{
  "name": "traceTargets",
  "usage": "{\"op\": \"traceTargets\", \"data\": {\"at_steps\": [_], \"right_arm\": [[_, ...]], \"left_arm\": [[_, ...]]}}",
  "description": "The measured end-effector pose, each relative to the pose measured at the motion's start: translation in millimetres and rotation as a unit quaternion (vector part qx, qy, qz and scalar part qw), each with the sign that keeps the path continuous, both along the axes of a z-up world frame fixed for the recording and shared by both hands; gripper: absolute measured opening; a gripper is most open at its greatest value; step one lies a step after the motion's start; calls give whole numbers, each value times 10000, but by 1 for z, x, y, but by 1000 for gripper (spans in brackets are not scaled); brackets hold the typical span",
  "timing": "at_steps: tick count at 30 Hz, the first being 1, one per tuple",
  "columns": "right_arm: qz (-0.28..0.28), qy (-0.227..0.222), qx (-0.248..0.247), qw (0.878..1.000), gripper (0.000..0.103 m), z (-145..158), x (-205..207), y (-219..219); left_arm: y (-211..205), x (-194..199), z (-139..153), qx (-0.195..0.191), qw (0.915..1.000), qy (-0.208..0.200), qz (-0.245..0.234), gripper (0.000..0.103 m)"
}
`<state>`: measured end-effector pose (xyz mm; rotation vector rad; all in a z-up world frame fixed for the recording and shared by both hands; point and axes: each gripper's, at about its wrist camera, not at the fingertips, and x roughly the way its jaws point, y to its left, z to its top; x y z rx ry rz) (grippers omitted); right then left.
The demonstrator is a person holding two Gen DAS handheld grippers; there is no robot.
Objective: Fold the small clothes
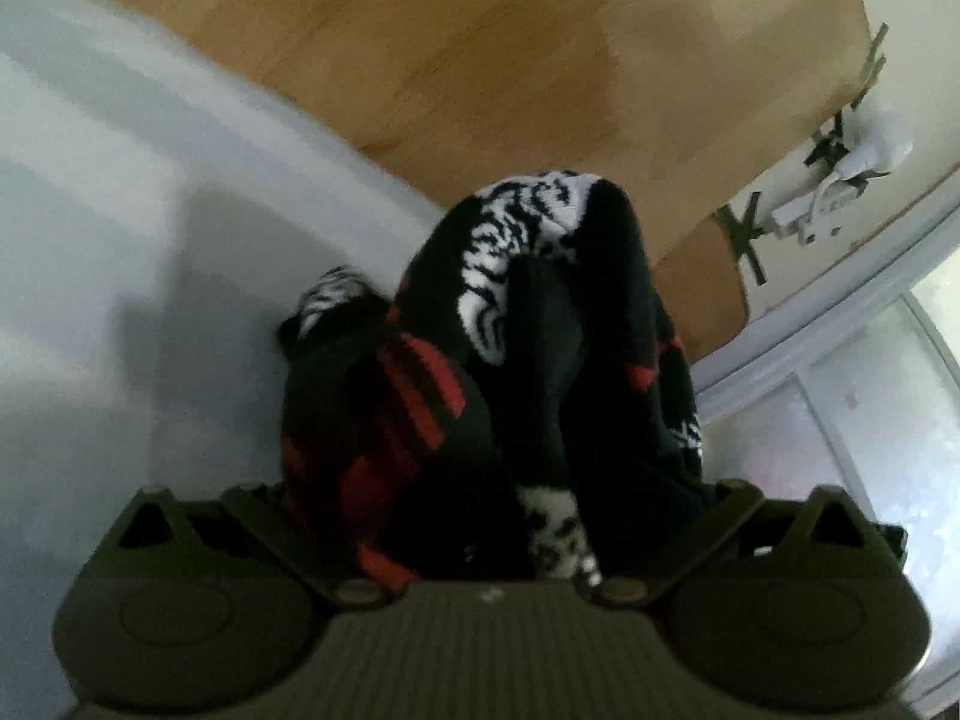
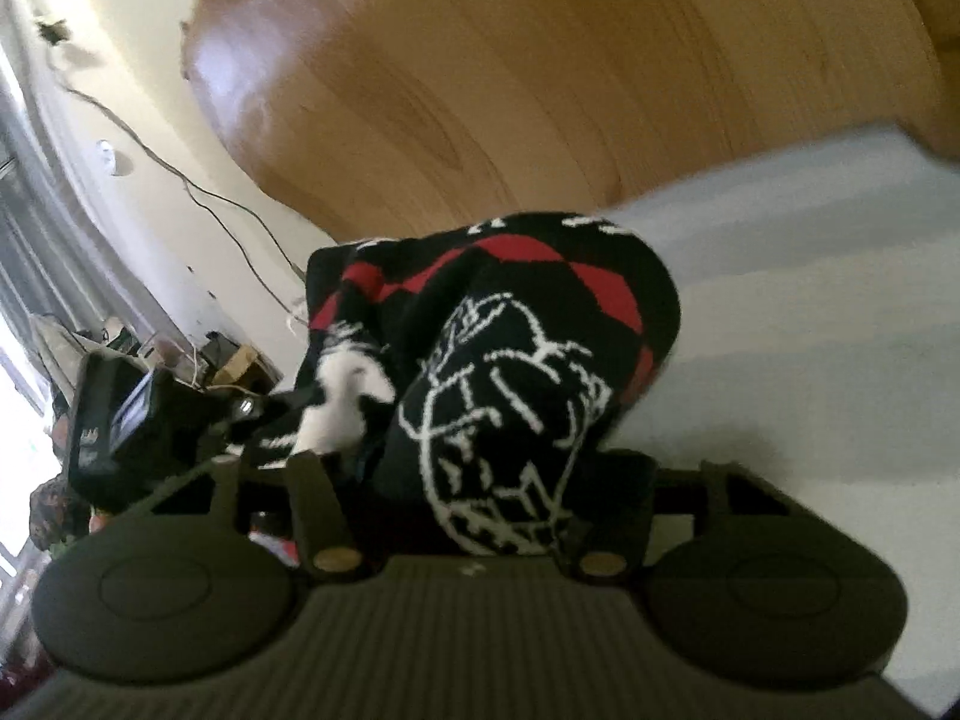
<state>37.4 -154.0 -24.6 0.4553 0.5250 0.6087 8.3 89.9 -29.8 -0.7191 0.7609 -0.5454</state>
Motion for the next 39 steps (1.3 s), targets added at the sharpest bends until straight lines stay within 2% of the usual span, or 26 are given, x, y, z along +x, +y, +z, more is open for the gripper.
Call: {"op": "traceTargets", "data": {"at_steps": [5,8,10,12,13,15,16,17,19,23,27,31,33,35,36,39], "right_arm": [[-506,-599,-163,9968,58,23,33,-31],[-810,-737,-418,9931,58,27,65,-49],[-986,-613,-537,9918,58,19,94,-57],[-1117,-351,-646,9910,58,5,121,-67],[-1173,-172,-611,9911,58,-6,132,-73],[-1202,277,-264,9920,65,-18,146,-86],[-1113,254,-171,9933,66,-19,147,-91],[-1073,311,-99,9937,68,-21,148,-94],[-1102,361,-62,9932,73,-22,148,-96],[-1308,184,-169,9911,88,-20,129,-95],[-1545,306,-167,9874,89,-25,97,-94],[-1669,320,-265,9851,89,-27,46,-97],[-1777,233,-320,9833,92,-26,24,-94],[-1865,327,-373,9812,92,-30,-3,-92],[-1912,341,-398,9802,92,-28,-7,-83],[-2000,224,-566,9779,92,-28,-39,-74]], "left_arm": [[-30,59,32,112,9985,-495,-203,97],[-52,103,37,205,9975,-627,-252,97],[-64,131,29,284,9978,-562,-213,96],[-75,157,14,467,9983,-322,-111,92],[-80,166,7,607,9980,-170,-79,87],[-89,174,-6,956,9954,-67,-28,86],[-92,170,-8,1019,9944,-266,-23,91],[-93,166,-9,1115,9931,-370,23,92],[-96,160,-7,1269,9910,-397,131,94],[-96,130,3,1647,9828,-437,710,98],[-99,80,6,2094,9688,-497,1232,102],[-117,38,6,2783,9482,-502,1445,102],[-121,19,9,2902,9425,-594,1551,103],[-124,5,3,3148,9344,-408,1616,102],[-128,-3,3,3203,9331,-338,1601,103],[-133,-31,3,3379,9241,-395,1741,103]]}}
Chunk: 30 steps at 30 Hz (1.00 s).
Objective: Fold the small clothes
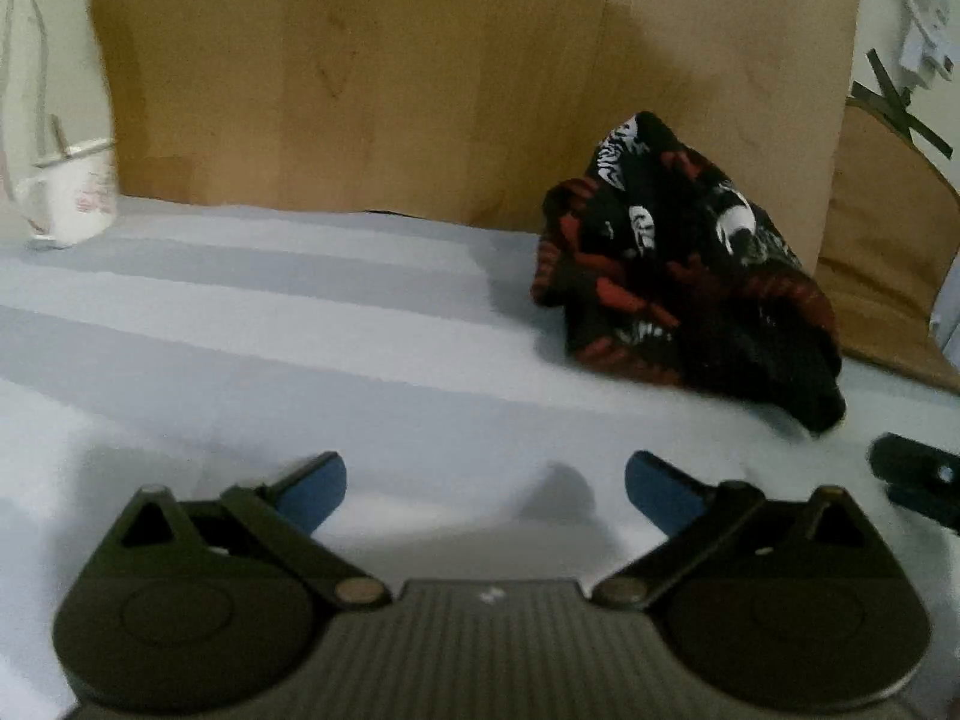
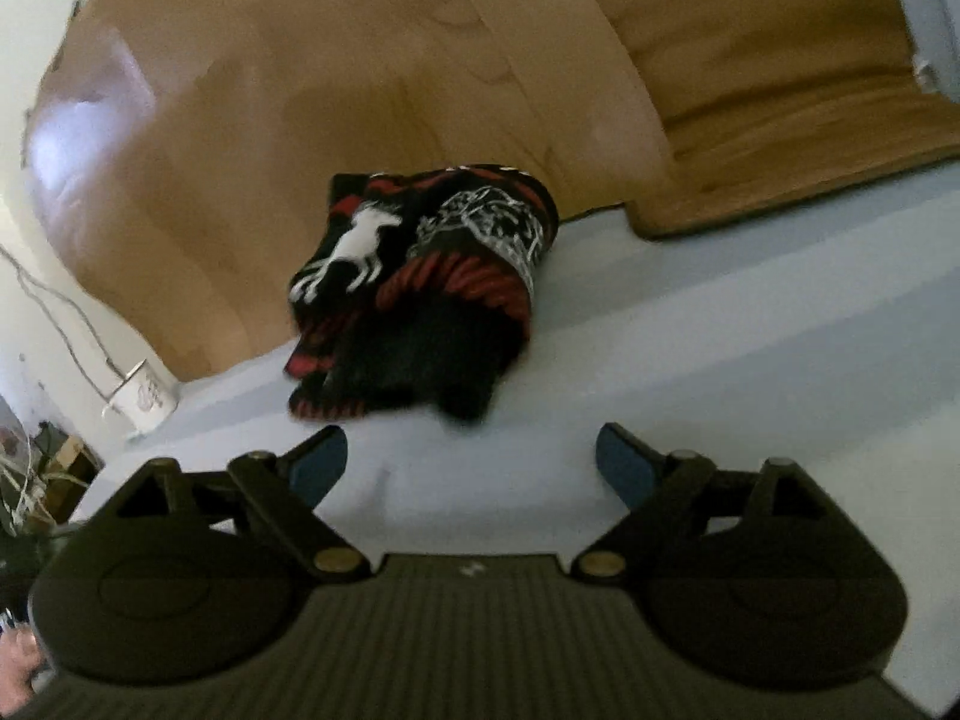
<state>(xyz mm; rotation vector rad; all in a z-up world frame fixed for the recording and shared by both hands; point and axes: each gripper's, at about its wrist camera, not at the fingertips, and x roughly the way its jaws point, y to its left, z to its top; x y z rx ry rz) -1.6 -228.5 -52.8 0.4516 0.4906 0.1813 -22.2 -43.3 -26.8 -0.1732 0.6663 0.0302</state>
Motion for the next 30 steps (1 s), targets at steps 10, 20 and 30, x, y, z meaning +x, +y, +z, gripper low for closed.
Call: {"op": "traceTargets", "data": {"at_steps": [10,20,30], "right_arm": [[-138,-125,-306,9994,92,-3,-58,22],[-297,-183,-367,9987,92,-6,-86,28],[-304,-204,-352,9987,93,-8,-92,28]], "left_arm": [[-24,-68,2,985,9936,-529,-144,103],[-30,-92,1,1140,9918,-519,-258,103],[-36,-98,0,1193,9911,-515,-274,103]]}}
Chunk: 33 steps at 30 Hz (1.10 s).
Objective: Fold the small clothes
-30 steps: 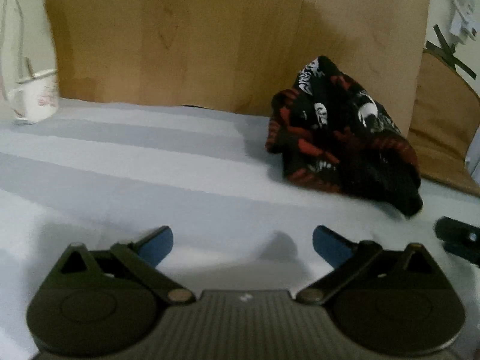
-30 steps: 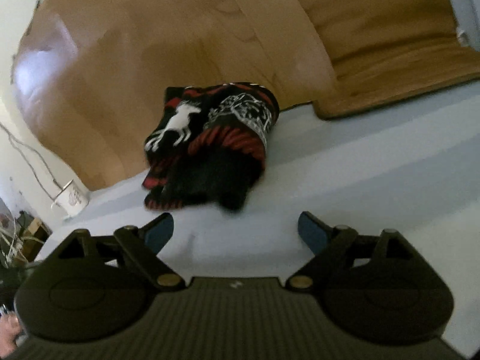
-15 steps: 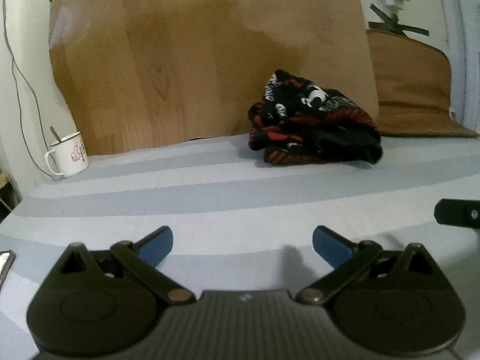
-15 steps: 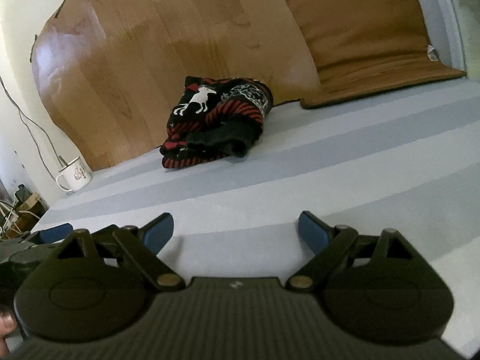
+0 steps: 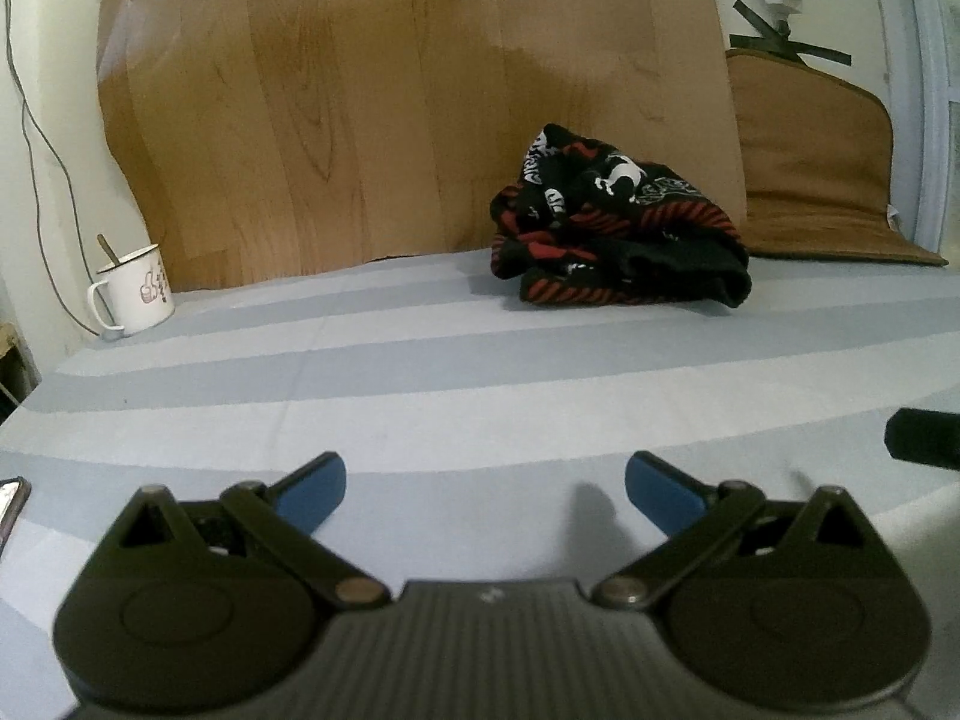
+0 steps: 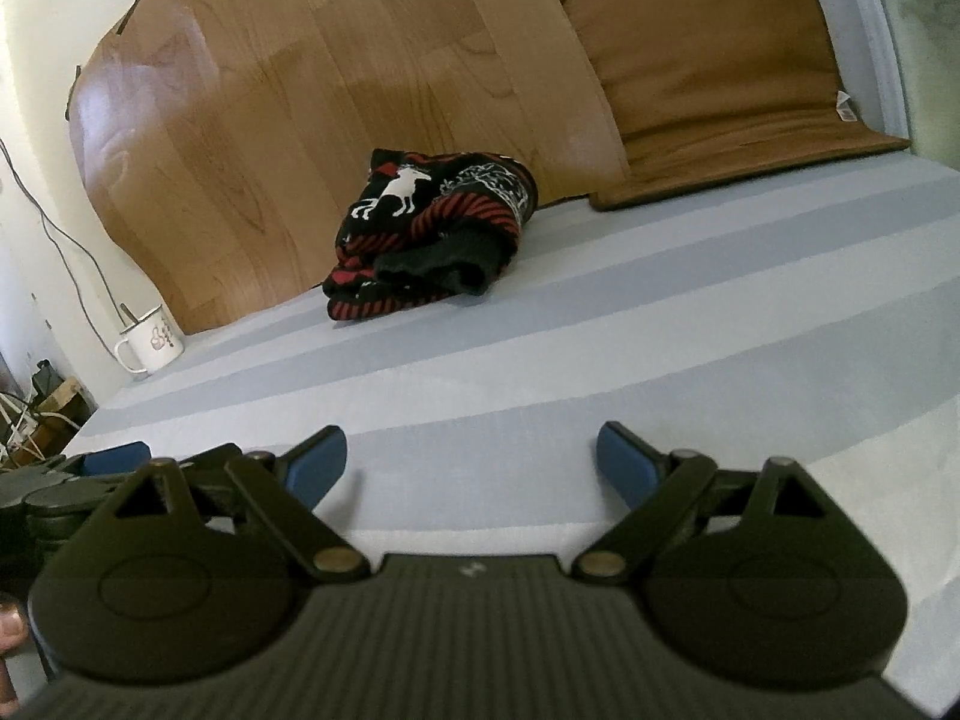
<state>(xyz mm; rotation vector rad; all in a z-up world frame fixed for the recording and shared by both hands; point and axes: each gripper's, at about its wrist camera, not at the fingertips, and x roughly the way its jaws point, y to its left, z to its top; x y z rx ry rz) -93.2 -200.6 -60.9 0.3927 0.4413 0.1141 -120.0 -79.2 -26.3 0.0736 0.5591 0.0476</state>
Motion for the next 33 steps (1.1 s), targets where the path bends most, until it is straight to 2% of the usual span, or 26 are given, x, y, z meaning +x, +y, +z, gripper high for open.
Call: {"op": "traceTargets", "data": {"at_steps": [16,25,33], "right_arm": [[74,-35,118,9999,96,-1,-1,-2],[101,-65,276,9995,96,-1,-2,-8],[93,-91,414,9991,97,-1,-3,-9]], "left_arm": [[1,6,-2,38,9998,192,104,103],[-2,10,-5,286,9988,353,158,103],[-14,4,-5,654,9973,261,225,103]]}}
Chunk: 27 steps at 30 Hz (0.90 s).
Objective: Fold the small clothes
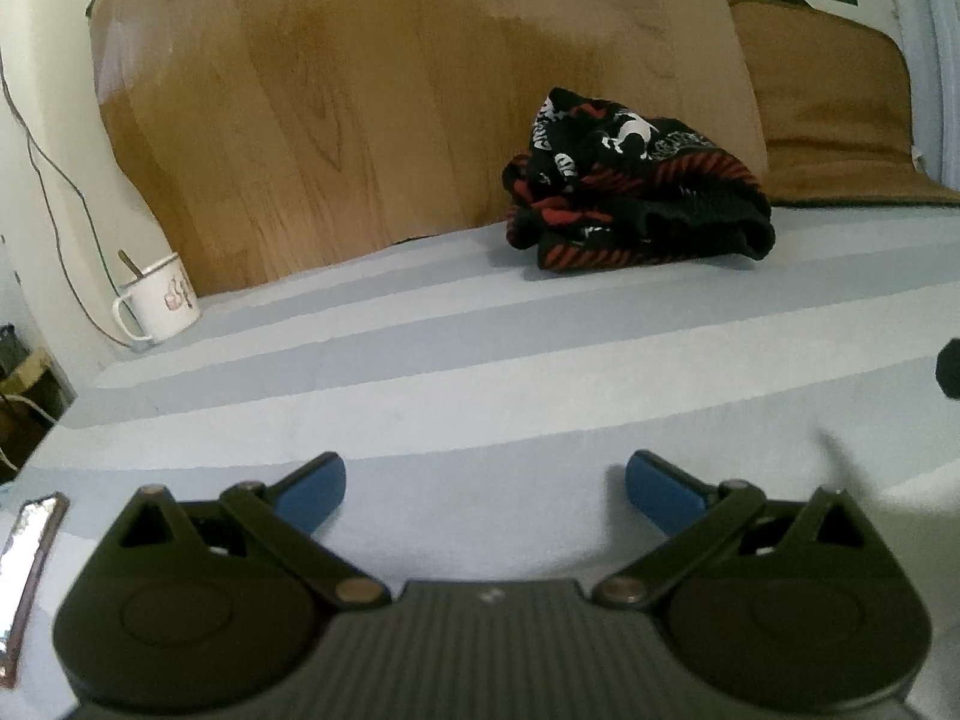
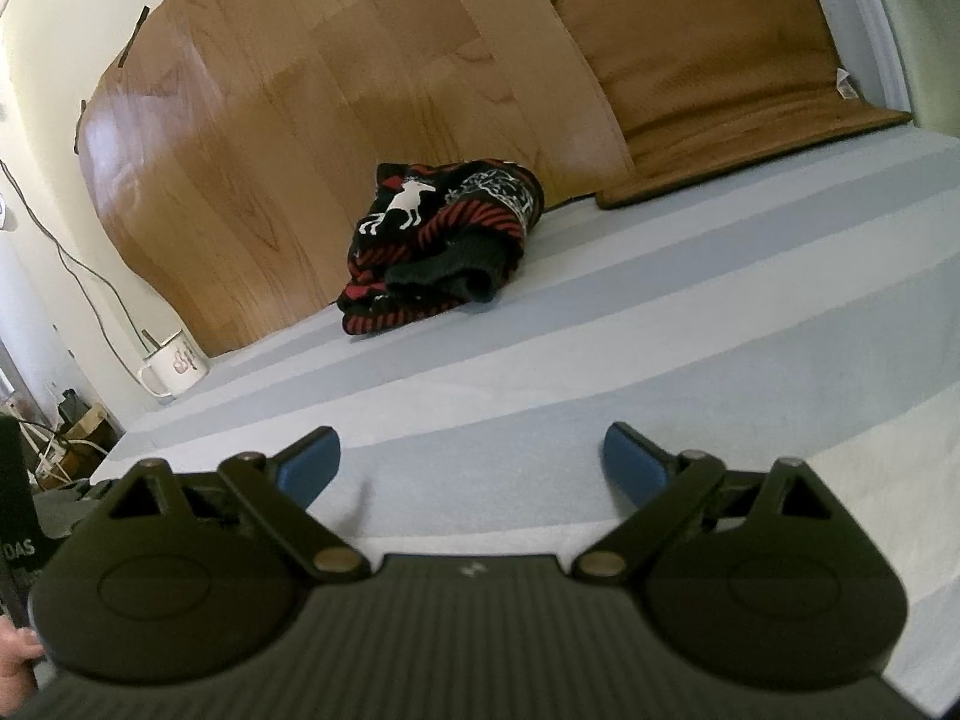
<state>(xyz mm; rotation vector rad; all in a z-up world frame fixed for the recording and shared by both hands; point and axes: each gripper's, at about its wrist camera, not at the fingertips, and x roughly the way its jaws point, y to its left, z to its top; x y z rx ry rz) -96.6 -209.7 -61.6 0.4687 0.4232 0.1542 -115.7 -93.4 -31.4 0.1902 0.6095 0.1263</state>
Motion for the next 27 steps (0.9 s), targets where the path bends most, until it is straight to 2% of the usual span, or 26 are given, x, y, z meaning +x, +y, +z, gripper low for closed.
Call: {"op": "traceTargets", "data": {"at_steps": [4,13,27], "right_arm": [[24,-9,38,10000,97,0,1,-2],[28,-9,19,10000,98,0,1,-2],[52,-21,42,10000,98,0,1,-4]], "left_arm": [[-2,0,0,147,9999,-35,-32,103],[-1,-1,1,218,9997,-73,107,103],[0,-5,3,246,9996,-100,48,103]]}}
